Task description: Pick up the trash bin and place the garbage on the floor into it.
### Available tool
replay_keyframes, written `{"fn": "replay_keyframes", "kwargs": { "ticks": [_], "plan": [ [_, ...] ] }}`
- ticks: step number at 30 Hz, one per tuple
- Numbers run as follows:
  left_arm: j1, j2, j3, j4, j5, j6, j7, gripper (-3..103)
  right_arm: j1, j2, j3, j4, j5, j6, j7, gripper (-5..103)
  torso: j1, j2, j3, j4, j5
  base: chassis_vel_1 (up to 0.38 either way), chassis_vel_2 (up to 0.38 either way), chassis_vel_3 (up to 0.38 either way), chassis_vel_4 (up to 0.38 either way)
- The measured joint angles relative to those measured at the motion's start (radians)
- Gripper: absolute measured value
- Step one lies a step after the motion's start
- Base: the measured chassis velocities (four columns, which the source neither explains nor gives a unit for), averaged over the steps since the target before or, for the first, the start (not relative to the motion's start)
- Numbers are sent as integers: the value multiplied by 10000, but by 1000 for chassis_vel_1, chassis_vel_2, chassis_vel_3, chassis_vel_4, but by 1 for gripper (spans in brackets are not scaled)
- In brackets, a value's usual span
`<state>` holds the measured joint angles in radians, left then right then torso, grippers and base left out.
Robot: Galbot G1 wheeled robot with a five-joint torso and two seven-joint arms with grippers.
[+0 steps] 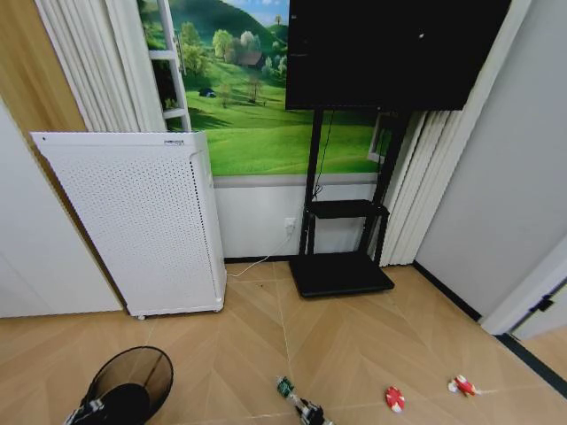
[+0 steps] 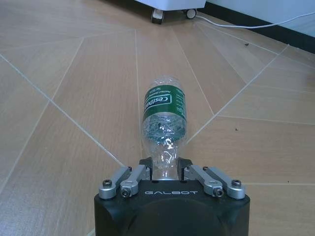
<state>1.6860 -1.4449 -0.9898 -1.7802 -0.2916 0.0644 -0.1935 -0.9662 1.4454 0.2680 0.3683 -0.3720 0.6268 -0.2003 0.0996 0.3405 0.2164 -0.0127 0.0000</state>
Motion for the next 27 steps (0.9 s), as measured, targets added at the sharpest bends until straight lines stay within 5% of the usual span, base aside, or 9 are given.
{"fn": "replay_keyframes", "kwargs": {
  "ticks": [14, 23, 27],
  "plan": [
    [-910, 507, 523, 292, 354, 205, -87, 6, 76, -695, -522, 1810, 3381, 231, -860, 25, 0, 0, 1, 1, 0, 0, 0, 0, 0],
    [-3526, 953, 2175, 1053, 759, 538, -208, 6, 1016, -1771, -1313, 4135, 5261, -1126, -775, 25, 1, -1, 1, 5, 0, 0, 0, 0, 0],
    [-5187, 794, 2882, 2611, 1162, 195, -29, 6, 993, -2275, -1916, 5724, 5784, -1618, -759, 25, 2, 0, 0, 0, -1, 0, 0, 0, 0]
  ]
}}
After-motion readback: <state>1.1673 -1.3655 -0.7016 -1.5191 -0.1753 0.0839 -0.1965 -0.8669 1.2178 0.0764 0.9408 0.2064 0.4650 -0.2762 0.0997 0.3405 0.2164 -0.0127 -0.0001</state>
